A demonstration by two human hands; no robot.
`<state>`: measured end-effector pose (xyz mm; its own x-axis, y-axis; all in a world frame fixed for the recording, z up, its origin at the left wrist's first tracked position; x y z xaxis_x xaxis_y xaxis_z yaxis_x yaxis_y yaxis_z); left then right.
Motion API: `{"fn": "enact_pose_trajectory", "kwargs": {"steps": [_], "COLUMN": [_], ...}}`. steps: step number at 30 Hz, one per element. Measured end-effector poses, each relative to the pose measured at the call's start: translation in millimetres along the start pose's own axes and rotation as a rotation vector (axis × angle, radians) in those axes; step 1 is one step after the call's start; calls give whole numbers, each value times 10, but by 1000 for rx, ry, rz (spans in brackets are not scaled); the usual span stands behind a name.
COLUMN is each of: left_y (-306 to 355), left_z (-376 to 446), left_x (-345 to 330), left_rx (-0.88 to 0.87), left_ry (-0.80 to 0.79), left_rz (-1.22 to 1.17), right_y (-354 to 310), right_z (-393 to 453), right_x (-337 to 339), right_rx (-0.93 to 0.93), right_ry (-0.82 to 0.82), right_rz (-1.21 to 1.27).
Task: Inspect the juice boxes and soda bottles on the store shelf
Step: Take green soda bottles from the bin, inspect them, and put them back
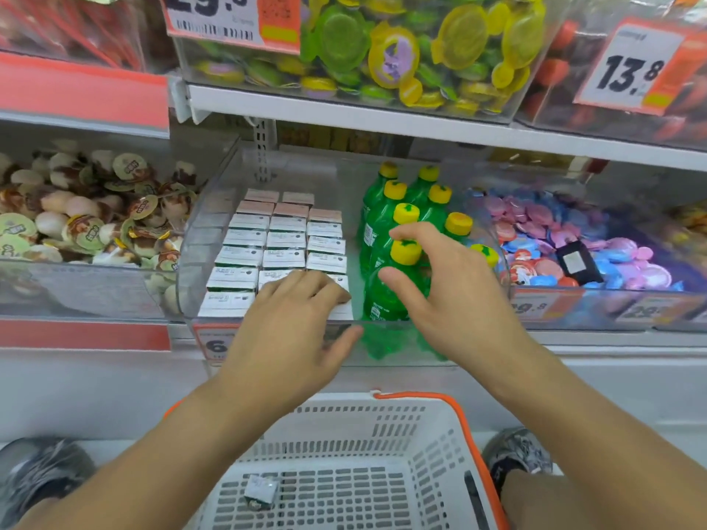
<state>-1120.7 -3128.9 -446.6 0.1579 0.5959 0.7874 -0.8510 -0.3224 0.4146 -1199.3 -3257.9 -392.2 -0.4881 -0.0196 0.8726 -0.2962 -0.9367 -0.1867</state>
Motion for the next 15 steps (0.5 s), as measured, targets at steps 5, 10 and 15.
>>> {"fn": "enact_pose_trajectory", "kwargs": {"steps": [5, 10, 15], "left_y": [99, 365, 522], "left_z": [-54, -200, -239], "left_x": [206, 369, 403], "left_rx": [-16, -114, -110], "left_ry": [240, 384, 313], "left_rz": [-349, -587, -754], "right_y": [51, -24, -278], "right_z": [5, -162, -349], "right_x": [74, 440, 711], "right_rx": [12, 114, 235], "right_ry": [120, 327, 445], "right_rz": [181, 344, 411]}}
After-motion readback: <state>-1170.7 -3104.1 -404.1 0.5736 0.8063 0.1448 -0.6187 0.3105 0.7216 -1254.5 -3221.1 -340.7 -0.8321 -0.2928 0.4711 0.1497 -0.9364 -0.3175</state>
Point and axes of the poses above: each hand's wrist, its own z-axis towards the middle knuckle, its own x-axis out of the back of the hand, y = z × x, the point moved 8 cm from there along z, towards the middle knuckle, and after that the axes turned 11 degrees about -z, right-handed, at the moved point
